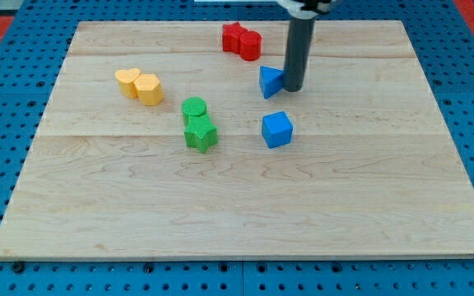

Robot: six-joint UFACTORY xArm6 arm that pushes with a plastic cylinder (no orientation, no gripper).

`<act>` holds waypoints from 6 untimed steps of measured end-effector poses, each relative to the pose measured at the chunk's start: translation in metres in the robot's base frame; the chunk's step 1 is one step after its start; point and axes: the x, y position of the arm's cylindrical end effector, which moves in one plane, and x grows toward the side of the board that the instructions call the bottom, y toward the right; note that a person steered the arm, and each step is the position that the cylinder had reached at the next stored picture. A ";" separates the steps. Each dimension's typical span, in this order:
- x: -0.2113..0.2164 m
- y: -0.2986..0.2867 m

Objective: Push the blue cube into the green circle

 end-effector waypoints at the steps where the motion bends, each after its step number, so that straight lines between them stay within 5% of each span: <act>1: 0.000 0.031; 2: 0.032 0.121; 3: 0.121 0.116; 5: 0.110 -0.008; 6: 0.068 -0.037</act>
